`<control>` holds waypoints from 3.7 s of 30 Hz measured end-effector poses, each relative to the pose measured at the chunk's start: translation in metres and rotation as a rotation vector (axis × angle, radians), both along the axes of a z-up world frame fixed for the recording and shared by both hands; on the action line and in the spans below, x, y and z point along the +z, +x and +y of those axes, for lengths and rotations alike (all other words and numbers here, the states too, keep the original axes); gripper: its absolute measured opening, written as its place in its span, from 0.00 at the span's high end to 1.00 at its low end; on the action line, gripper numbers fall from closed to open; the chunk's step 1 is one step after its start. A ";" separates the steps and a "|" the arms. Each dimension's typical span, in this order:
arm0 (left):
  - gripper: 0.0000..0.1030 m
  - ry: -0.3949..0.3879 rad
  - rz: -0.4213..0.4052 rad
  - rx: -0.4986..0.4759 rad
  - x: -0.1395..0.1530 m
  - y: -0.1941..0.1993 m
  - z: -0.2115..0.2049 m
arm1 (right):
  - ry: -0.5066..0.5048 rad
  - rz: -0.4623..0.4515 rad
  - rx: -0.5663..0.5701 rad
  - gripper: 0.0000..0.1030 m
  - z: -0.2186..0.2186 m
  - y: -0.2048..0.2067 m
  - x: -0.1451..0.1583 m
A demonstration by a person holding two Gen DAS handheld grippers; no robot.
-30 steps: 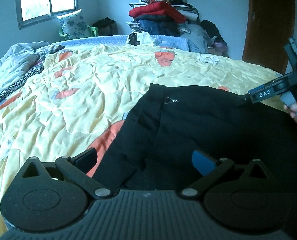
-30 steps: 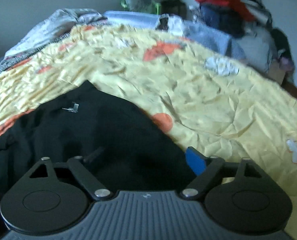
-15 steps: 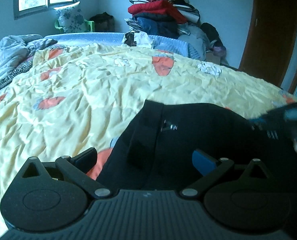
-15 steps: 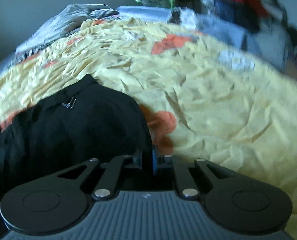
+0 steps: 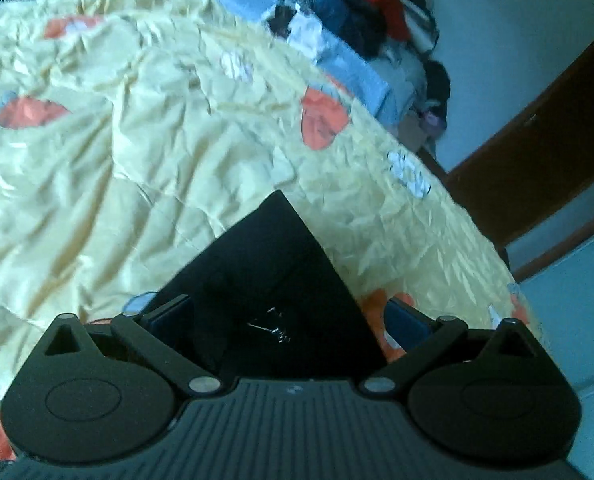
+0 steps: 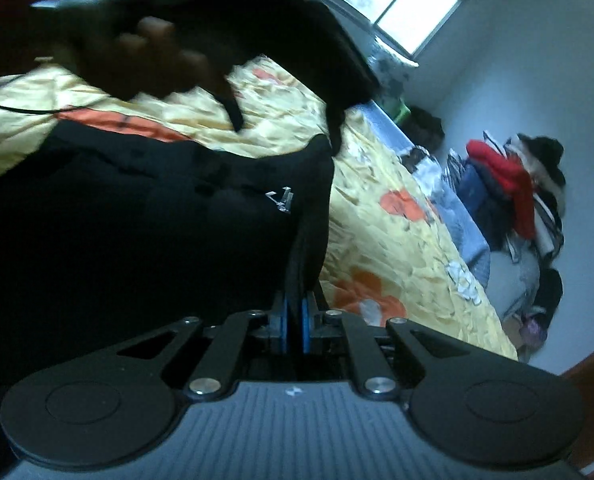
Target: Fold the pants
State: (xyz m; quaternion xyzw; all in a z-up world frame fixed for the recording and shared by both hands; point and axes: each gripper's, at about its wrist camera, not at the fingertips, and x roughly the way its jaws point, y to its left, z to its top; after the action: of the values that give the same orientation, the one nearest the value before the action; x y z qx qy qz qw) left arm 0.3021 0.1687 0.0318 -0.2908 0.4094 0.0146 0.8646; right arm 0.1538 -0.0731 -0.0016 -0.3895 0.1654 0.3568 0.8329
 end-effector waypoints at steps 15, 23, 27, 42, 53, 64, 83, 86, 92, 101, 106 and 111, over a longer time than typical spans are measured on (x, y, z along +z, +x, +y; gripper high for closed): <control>0.92 0.082 -0.048 -0.057 0.002 -0.112 0.025 | 0.086 0.072 0.018 0.93 0.007 -0.080 0.005; 0.92 0.232 -0.070 -0.089 -0.003 -0.184 0.018 | 0.075 0.124 0.056 0.93 0.023 -0.135 -0.017; 0.91 0.278 -0.056 -0.095 -0.012 -0.194 0.013 | 0.046 0.139 0.052 0.94 0.026 -0.144 -0.030; 0.20 0.347 -0.023 0.000 -0.007 -0.219 -0.013 | 0.076 0.031 -0.072 0.36 0.006 -0.180 -0.024; 0.18 0.286 -0.086 0.075 0.021 -0.243 -0.038 | 0.329 0.233 -0.312 0.29 -0.089 -0.181 -0.013; 0.17 0.399 -0.210 -0.433 0.007 -0.227 -0.188 | 0.959 0.263 -1.386 0.07 -0.366 -0.120 0.034; 0.17 0.717 -0.451 -0.886 -0.035 -0.261 -0.309 | 1.028 0.569 -1.742 0.69 -0.454 -0.001 -0.002; 0.19 0.721 -0.470 -0.908 -0.037 -0.261 -0.311 | 1.062 0.530 -1.713 0.90 -0.457 -0.011 0.000; 0.22 0.730 -0.508 -0.984 -0.044 -0.264 -0.326 | 1.202 0.404 -1.567 0.95 -0.455 -0.058 0.034; 0.59 0.787 -0.482 -0.984 -0.061 -0.257 -0.352 | 1.312 0.237 -1.366 0.95 -0.443 -0.116 0.103; 0.72 0.737 -0.456 -0.998 -0.064 -0.256 -0.351 | 1.244 0.256 -1.366 0.95 -0.444 -0.114 0.111; 0.63 0.721 -0.452 -1.035 -0.067 -0.262 -0.348 | 1.352 0.473 -1.501 0.42 -0.471 -0.095 0.052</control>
State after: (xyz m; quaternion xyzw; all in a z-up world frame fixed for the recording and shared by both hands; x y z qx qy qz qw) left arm 0.0402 -0.1798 -0.0351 0.2540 0.2745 -0.3274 0.8677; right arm 0.0584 -0.5439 0.0503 0.4422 0.2900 -0.1681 0.8319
